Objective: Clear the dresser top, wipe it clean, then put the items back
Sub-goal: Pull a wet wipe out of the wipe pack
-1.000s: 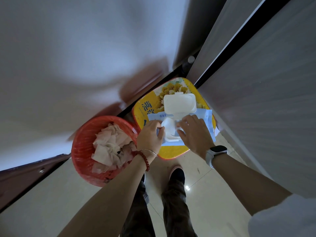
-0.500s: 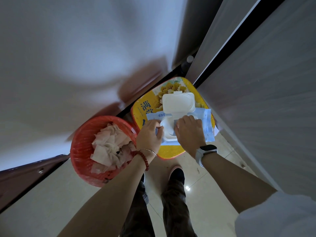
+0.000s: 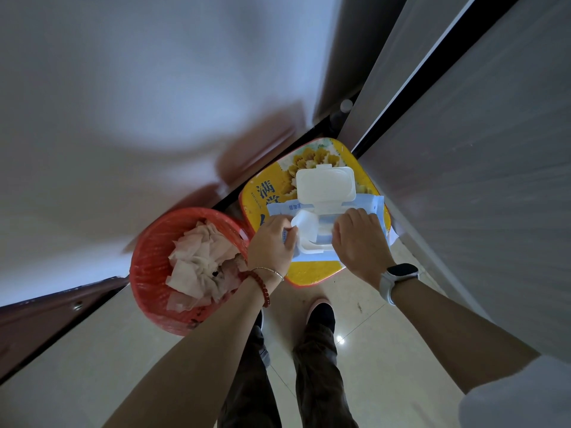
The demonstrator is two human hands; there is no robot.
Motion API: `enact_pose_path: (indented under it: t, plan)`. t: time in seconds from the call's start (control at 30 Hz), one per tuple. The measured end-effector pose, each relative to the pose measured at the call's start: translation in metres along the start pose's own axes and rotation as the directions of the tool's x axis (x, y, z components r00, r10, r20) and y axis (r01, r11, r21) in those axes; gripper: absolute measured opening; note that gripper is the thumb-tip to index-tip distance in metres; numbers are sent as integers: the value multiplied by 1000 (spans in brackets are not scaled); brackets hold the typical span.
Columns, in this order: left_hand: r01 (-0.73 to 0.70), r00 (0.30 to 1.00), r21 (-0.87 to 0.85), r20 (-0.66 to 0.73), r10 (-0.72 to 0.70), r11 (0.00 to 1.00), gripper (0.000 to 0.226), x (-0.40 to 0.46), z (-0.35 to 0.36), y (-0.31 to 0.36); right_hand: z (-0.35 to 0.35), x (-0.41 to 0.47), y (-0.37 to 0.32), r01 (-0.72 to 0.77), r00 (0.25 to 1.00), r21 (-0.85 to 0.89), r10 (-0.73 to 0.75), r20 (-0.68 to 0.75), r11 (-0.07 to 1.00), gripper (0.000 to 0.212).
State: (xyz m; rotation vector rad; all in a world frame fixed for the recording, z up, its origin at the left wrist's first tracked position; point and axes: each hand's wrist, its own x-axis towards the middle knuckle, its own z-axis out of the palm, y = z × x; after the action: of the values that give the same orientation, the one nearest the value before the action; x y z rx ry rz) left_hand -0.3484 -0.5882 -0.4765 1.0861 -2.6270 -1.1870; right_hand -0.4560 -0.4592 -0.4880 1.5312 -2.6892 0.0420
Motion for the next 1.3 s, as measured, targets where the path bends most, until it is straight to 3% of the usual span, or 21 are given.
enact_pose_path:
  t: [0.1, 0.2, 0.3, 0.37, 0.5, 0.63, 0.77, 0.87, 0.93, 1.07, 1.3]
  plan:
    - [-9, 1000, 10, 11, 9, 1000, 9, 0, 2, -3, -2, -5, 0, -133, 990, -5, 133, 48, 991, 26]
    - [-3, 1000, 6, 5, 3, 1000, 9, -1, 1, -2, -2, -7, -4, -284, 958, 269, 283, 41, 921, 20]
    - [-1, 1000, 1, -4, 1, 1000, 9, 0, 2, -2, -6, -8, -6, -202, 978, 368, 206, 29, 908, 2]
    - [6, 1000, 0, -4, -6, 1000, 9, 0, 3, -2, -7, -8, -6, -183, 983, 343, 175, 55, 922, 12]
    - [7, 1000, 1, -4, -7, 1000, 11, -2, 2, 0, -5, -11, -7, -318, 947, 371, 312, 80, 872, 12]
    - [-145, 987, 158, -41, 153, 977, 19, -2, 1, 6, -5, -11, -8, -352, 936, 354, 335, 109, 867, 29]
    - [-319, 942, 371, 26, 334, 872, 52, 0, 2, 17, -8, -4, -10, -322, 947, 380, 288, 145, 867, 26]
    - [-468, 869, 417, 57, 491, 779, 24, 3, 9, 17, -13, -2, -8, -314, 949, 519, 254, 185, 795, 17]
    - [-460, 871, 447, 58, 488, 768, 4, 4, 13, 19, -14, -2, -6, -312, 950, 559, 262, 171, 768, 13]
    - [-400, 910, 585, 164, 380, 705, 17, 8, 20, 33, -14, -7, 2, -421, 893, 596, 427, 142, 684, 19]
    - [-354, 930, 683, 188, 315, 639, 13, 13, 21, 45, -14, -26, 3, -390, 913, 616, 371, 166, 684, 28]
